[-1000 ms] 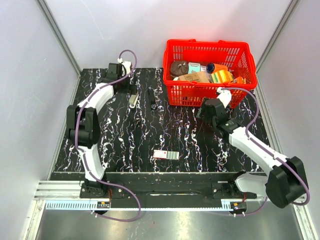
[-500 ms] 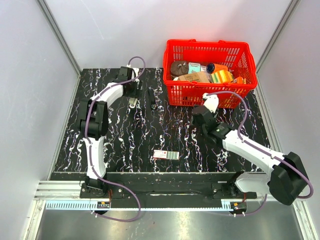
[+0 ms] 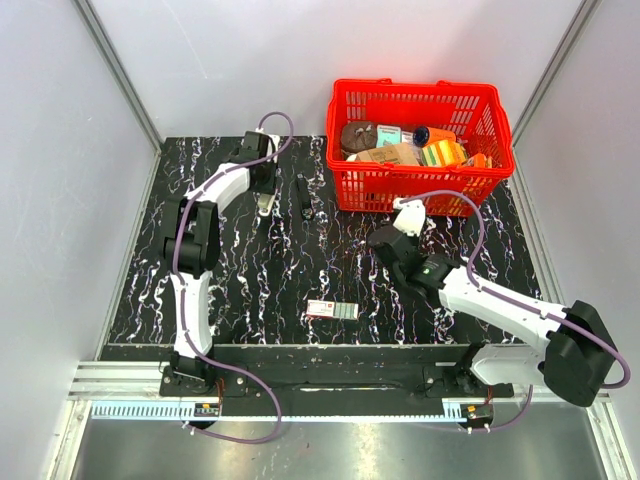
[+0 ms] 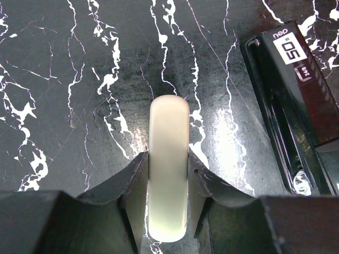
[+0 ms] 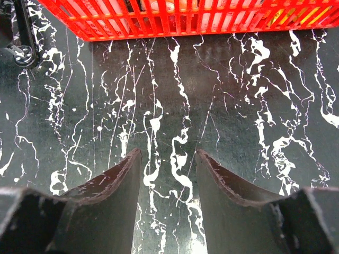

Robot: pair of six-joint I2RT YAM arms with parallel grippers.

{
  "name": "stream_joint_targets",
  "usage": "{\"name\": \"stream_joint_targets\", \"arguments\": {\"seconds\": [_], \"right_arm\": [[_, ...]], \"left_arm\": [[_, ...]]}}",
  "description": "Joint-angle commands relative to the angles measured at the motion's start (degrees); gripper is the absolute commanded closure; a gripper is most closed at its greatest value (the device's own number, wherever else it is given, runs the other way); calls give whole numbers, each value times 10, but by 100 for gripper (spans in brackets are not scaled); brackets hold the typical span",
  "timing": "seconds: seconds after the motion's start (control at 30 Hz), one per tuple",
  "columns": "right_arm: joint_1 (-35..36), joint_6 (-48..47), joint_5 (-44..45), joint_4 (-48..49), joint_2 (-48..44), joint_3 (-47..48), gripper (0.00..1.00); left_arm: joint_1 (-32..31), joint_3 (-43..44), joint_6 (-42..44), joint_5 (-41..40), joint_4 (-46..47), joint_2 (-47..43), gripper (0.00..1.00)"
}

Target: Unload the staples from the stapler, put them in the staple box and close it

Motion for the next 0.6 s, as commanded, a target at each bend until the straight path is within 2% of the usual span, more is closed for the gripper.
{"name": "stream_joint_targets", "arguments": {"seconds": [0.0,0.03,0.2,0.4,0.57], "right_arm": [[9,16,40,-11,-8,8,49],[10,15,39,-11,-10,8,49],[16,20,42,-21,-12,14,52],[31,23,48,-34,-8,23,52],[44,33,41,-36,20,33,52]], "left_arm": [[2,-25,5,-27,-6,-26,70],[2,-33,7,-26,-5,-33,70],[2,-64,7,-18,-9,-55,88],[2,-168,4,-4,-11,-139,91],[1,-305,-9,15,-13,-255,92]]}}
